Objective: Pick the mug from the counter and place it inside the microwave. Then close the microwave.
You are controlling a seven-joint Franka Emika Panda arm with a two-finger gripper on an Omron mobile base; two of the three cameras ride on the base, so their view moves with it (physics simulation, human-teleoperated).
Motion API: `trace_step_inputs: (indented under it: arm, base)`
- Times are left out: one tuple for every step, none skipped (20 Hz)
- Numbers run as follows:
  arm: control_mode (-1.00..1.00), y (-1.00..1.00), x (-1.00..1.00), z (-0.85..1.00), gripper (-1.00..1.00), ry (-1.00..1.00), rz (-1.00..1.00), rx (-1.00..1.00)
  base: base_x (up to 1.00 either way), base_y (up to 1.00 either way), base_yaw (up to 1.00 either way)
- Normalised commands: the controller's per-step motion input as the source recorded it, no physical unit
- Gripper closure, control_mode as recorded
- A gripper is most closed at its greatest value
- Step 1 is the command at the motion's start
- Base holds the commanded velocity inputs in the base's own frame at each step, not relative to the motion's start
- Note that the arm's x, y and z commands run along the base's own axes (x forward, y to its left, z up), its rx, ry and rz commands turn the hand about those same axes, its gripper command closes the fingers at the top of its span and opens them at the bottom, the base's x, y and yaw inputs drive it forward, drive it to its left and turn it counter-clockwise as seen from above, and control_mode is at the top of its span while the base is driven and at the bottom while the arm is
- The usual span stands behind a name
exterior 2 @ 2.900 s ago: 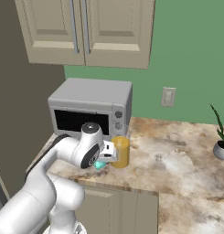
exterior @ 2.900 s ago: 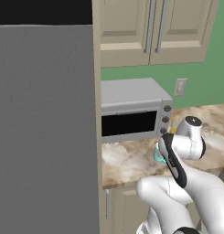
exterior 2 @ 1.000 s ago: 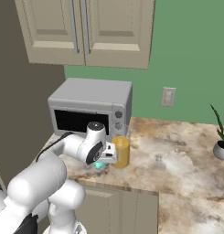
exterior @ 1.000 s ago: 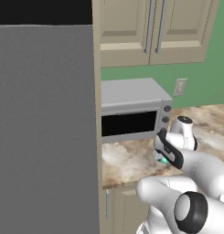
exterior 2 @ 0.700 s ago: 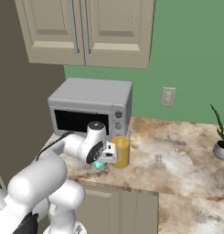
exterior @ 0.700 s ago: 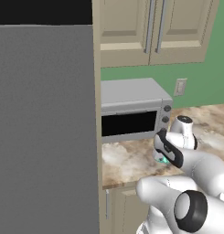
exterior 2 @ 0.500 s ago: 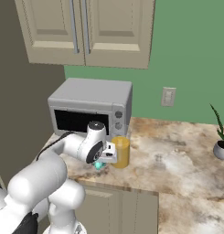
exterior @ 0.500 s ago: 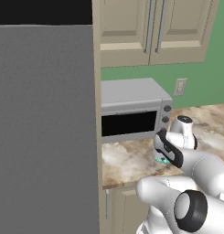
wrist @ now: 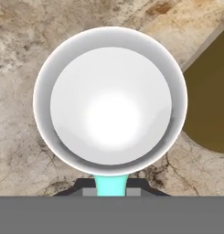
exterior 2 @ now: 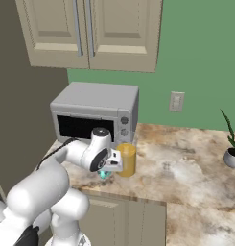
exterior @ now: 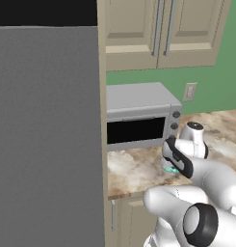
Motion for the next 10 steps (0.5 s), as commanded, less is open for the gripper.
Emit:
trace_step_inputs:
  arm:
    - [-1.00,0.21,0.00,0.16,1.00,0.00,0.00,0.00]
    - [-1.00,0.24,0.00,0.24,1.00,0.00,0.00,0.00]
    - [-1.00,0.30,0.00,0.36,1.00,0.00,0.00,0.00]
    - [-1.00,0.34,0.00,0.50,1.00,0.00,0.00,0.00]
    - [-1.00,0.37,0.00,0.58,1.00,0.00,0.00,0.00]
    - [-1.00,0.39,0.00,0.67,1.00,0.00,0.00,0.00]
    - [-1.00,0.40,0.00,0.73,1.00,0.00,0.00,0.00]
    - [-1.00,0.39,0.00,0.78,1.00,0.00,0.00,0.00]
    - [-1.00,0.39,0.00,0.81,1.00,0.00,0.00,0.00]
    - [-1.00,0.39,0.00,0.89,1.00,0.00,0.00,0.00]
  base:
    - [0.00,0.00,0.00]
    - [0.00,0.00,0.00]
    - [0.00,0.00,0.00]
    - [0.00,0.00,0.00]
    - [0.00,0.00,0.00]
    - [0.00,0.00,0.00]
    - [0.00,0.00,0.00]
    - [0.00,0.00,0.00]
    - [0.00,0.00,0.00]
    - [0.00,0.00,0.00]
